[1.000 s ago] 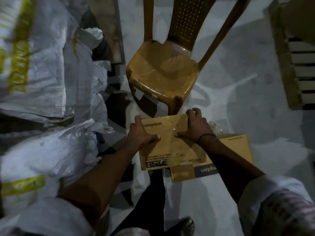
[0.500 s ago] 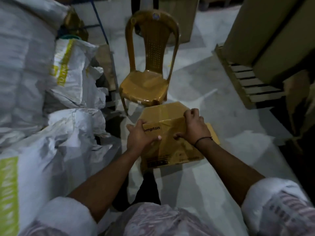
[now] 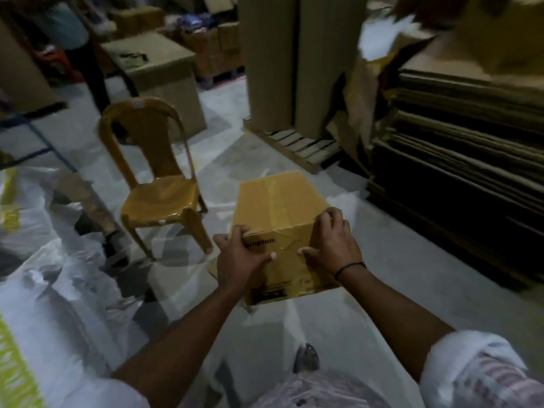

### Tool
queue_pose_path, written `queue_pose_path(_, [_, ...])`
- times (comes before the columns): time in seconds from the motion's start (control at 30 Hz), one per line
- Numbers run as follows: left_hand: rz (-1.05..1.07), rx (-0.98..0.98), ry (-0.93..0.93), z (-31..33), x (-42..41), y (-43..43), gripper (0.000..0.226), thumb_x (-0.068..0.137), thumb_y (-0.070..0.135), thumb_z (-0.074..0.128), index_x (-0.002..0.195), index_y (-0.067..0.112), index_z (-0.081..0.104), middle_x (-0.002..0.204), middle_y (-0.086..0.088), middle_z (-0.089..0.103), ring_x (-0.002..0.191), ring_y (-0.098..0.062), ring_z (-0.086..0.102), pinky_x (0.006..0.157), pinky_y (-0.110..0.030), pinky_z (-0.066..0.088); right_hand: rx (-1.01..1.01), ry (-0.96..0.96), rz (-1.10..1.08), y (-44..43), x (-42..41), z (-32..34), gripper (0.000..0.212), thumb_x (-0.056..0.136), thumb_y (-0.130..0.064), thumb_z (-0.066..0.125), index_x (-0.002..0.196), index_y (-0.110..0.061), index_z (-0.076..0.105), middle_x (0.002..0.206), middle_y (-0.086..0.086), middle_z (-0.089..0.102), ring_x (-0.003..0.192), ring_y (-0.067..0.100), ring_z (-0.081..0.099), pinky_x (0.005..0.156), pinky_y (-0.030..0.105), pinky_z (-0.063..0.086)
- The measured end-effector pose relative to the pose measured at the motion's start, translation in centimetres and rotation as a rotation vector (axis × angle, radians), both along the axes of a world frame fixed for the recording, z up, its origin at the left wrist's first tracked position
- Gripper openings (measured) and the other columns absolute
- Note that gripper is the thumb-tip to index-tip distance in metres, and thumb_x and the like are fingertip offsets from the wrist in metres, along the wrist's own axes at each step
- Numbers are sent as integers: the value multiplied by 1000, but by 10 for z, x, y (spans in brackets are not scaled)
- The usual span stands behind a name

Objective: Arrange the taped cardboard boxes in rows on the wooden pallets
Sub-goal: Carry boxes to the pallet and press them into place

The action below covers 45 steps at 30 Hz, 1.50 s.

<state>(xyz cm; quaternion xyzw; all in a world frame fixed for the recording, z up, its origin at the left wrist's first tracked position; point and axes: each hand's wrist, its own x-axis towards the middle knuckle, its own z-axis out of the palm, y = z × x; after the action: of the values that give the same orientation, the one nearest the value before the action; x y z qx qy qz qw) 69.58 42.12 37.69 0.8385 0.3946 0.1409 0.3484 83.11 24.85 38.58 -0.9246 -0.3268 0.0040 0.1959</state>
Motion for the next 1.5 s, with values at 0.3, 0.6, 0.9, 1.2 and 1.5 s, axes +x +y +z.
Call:
queue_pose_path(0.3, [-430, 113, -42, 12, -82, -180, 81, 62, 59, 92, 127, 42, 49, 141, -6, 30, 100, -20, 56, 76, -26, 48, 81, -73, -434, -219, -151, 1, 84, 69, -54, 87, 126, -18, 36, 145, 8, 27, 123, 34, 42, 96, 48, 52])
queue_pose_path(0.6, [-704, 233, -125, 33, -180, -347, 84, 57, 66, 88, 128, 43, 49, 126, 1, 34, 95, -22, 64, 77, -37, 61, 152, -134, -697, -404, -308, 7, 84, 65, -58, 88, 121, -17, 40, 138, 7, 35, 116, 33, 47, 89, 49, 54])
queue_pose_path(0.9, [-876, 220, -299, 75, -318, -553, 84, 58, 67, 88, 128, 44, 49, 127, 1, 36, 99, -21, 63, 78, -36, 61, 221, -351, -867, -609, -490, 48, 85, 60, -52, 93, 118, -14, 45, 132, 11, 41, 113, 31, 50, 91, 46, 53])
queue_pose_path(1.2, [-1058, 148, -436, 111, -495, -763, 78, 64, 61, 89, 130, 43, 51, 131, -1, 36, 104, -23, 61, 82, -38, 60, 187, -483, -1058, -811, -713, 90, 84, 59, -44, 96, 120, -10, 49, 134, 12, 41, 117, 28, 48, 94, 42, 54])
queue_pose_path(1.5, [-1264, 110, -433, 95, -564, -889, 74, 66, 61, 87, 128, 44, 51, 133, 1, 33, 109, -18, 57, 74, -26, 56, 171, -512, -1249, -919, -824, 67, 85, 58, -44, 96, 121, -13, 47, 137, 8, 37, 118, 29, 50, 87, 44, 59])
